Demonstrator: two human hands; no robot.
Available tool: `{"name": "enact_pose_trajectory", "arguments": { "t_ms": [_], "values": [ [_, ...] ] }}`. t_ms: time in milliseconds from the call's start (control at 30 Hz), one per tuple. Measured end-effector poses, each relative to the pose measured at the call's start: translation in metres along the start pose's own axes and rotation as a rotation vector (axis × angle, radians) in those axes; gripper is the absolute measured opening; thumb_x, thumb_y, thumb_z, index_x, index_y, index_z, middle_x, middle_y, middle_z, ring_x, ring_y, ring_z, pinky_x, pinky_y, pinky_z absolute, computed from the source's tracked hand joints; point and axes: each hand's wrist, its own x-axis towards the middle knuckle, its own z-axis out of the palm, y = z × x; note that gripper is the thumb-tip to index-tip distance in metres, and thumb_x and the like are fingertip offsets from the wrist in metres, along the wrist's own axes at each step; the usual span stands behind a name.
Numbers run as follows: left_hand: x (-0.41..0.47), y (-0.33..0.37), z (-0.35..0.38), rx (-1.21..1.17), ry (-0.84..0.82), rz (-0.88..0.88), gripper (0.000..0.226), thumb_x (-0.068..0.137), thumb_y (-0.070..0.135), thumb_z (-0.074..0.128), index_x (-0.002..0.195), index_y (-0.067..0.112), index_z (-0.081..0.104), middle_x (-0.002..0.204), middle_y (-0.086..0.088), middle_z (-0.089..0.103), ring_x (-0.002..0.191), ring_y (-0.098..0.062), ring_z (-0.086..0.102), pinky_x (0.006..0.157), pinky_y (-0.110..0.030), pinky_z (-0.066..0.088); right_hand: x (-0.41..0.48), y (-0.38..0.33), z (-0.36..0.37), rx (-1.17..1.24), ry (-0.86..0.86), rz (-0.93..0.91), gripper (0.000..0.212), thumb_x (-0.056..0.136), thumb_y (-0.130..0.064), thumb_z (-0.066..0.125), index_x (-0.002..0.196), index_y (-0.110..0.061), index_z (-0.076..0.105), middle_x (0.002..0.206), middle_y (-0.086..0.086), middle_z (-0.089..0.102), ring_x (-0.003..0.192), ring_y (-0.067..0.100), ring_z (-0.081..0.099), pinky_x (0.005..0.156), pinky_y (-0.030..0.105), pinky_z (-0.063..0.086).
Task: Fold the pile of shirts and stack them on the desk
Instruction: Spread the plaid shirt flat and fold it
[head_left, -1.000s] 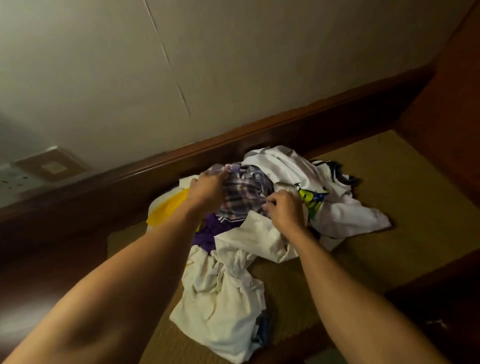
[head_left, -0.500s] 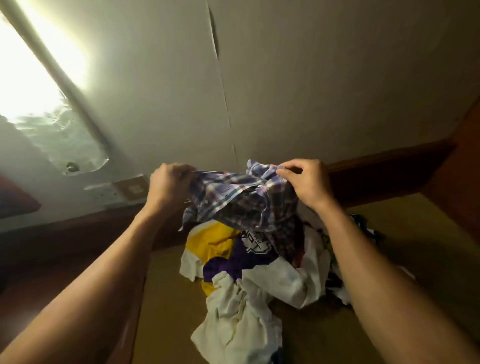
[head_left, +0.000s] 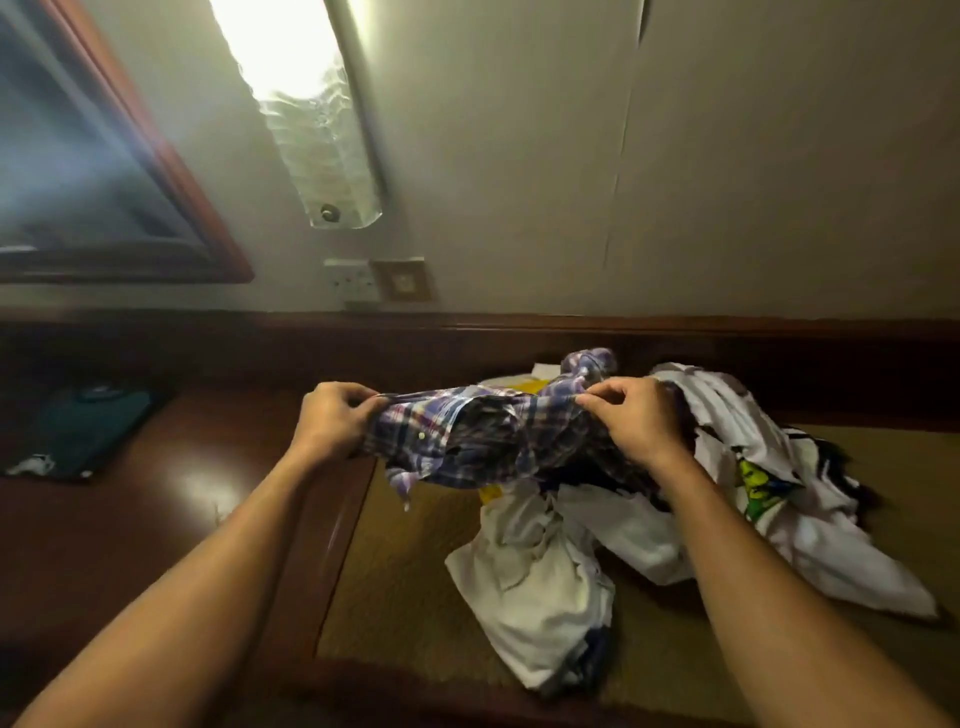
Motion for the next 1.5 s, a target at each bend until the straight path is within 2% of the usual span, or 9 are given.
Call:
{"name": "enact_pose_trajectory", "arguments": {
  "t_ms": [133, 233, 400, 600, 867, 1033, 1267, 1433, 1500],
  "values": [
    [-0.024, -0.043, -0.008, -0.010, 0.039, -0.055, 0.012, 0.089, 0.029, 0.076, 0.092, 0.019, 0.081, 0.082, 0.004, 0.077, 0.081, -0.010, 0.071, 0.071, -0.032, 0.057, -0.013, -0.016, 0.035, -0.071, -0.082, -0.040, 0.012, 0.081, -0.030, 0.084, 0.086, -0.019, 0.082, 0.083, -0.004, 0.077, 0.075, 0.011, 0.069, 0.074, 0.030, 0.055],
    [-0.039, -0.078, -0.022, 0.007, 0.064, -0.065, 0.010, 0.089, 0.025, 0.075, 0.092, 0.018, 0.081, 0.084, 0.004, 0.077, 0.082, -0.009, 0.068, 0.071, -0.027, 0.048, -0.025, -0.039, 0.064, -0.110, -0.179, -0.116, 0.013, 0.079, -0.029, 0.086, 0.084, -0.018, 0.082, 0.085, -0.004, 0.076, 0.078, 0.012, 0.068, 0.074, 0.029, 0.053],
    [-0.046, -0.156, -0.064, -0.017, 0.166, -0.152, 0.008, 0.090, 0.023, 0.073, 0.091, 0.019, 0.080, 0.082, 0.008, 0.073, 0.082, -0.012, 0.069, 0.070, -0.028, 0.050, -0.050, -0.079, 0.125, -0.189, -0.275, -0.174, 0.011, 0.082, -0.028, 0.084, 0.088, -0.020, 0.082, 0.092, -0.004, 0.069, 0.086, 0.014, 0.063, 0.076, 0.030, 0.049],
    [-0.052, -0.258, -0.147, 0.078, 0.391, -0.314, 0.015, 0.095, 0.018, 0.068, 0.098, 0.007, 0.078, 0.100, -0.011, 0.075, 0.089, -0.031, 0.066, 0.075, -0.034, 0.046, -0.075, -0.107, 0.203, -0.287, -0.250, -0.099, 0.020, 0.085, -0.028, 0.080, 0.104, -0.024, 0.080, 0.110, 0.001, 0.073, 0.098, 0.021, 0.064, 0.087, 0.038, 0.054],
    [-0.054, -0.360, -0.170, 0.141, 0.074, -0.334, 0.014, 0.092, 0.024, 0.072, 0.093, 0.013, 0.080, 0.095, -0.013, 0.076, 0.096, -0.033, 0.069, 0.083, -0.037, 0.053, -0.118, -0.134, 0.287, -0.377, -0.329, -0.011, 0.023, 0.087, -0.033, 0.078, 0.109, -0.025, 0.079, 0.116, -0.001, 0.075, 0.108, 0.021, 0.068, 0.089, 0.040, 0.056],
    [-0.060, -0.376, -0.170, 0.092, -0.003, -0.326, 0.018, 0.091, 0.017, 0.074, 0.108, 0.013, 0.078, 0.104, -0.010, 0.076, 0.103, -0.028, 0.069, 0.091, -0.035, 0.052, -0.130, -0.138, 0.319, -0.396, -0.384, 0.019, 0.030, 0.087, -0.032, 0.078, 0.117, -0.024, 0.077, 0.123, -0.001, 0.072, 0.109, 0.020, 0.067, 0.089, 0.034, 0.052],
    [-0.061, -0.378, -0.166, -0.025, 0.008, -0.328, 0.022, 0.088, 0.014, 0.078, 0.110, 0.012, 0.078, 0.099, -0.006, 0.077, 0.087, -0.014, 0.066, 0.083, -0.025, 0.051, -0.122, -0.149, 0.374, -0.366, -0.550, 0.034, 0.041, 0.086, -0.038, 0.078, 0.126, -0.033, 0.070, 0.125, 0.001, 0.071, 0.121, 0.026, 0.061, 0.096, 0.046, 0.053],
    [-0.056, -0.371, -0.160, -0.152, 0.031, -0.322, 0.015, 0.089, 0.014, 0.076, 0.104, 0.012, 0.079, 0.089, 0.000, 0.073, 0.080, -0.008, 0.065, 0.075, -0.022, 0.048, -0.115, -0.173, 0.425, -0.530, -0.741, -0.158, 0.057, 0.093, -0.037, 0.069, 0.147, -0.037, 0.049, 0.150, -0.005, 0.051, 0.141, 0.031, 0.038, 0.113, 0.052, 0.032],
    [-0.052, -0.372, -0.162, -0.195, 0.065, -0.346, 0.014, 0.090, 0.012, 0.075, 0.104, 0.011, 0.079, 0.089, -0.001, 0.073, 0.078, -0.003, 0.064, 0.076, -0.025, 0.052, -0.114, -0.171, 0.443, -0.614, -0.791, -0.212, 0.043, 0.093, -0.034, 0.066, 0.136, -0.037, 0.059, 0.143, -0.002, 0.055, 0.137, 0.032, 0.040, 0.111, 0.052, 0.031]
  ]
}}
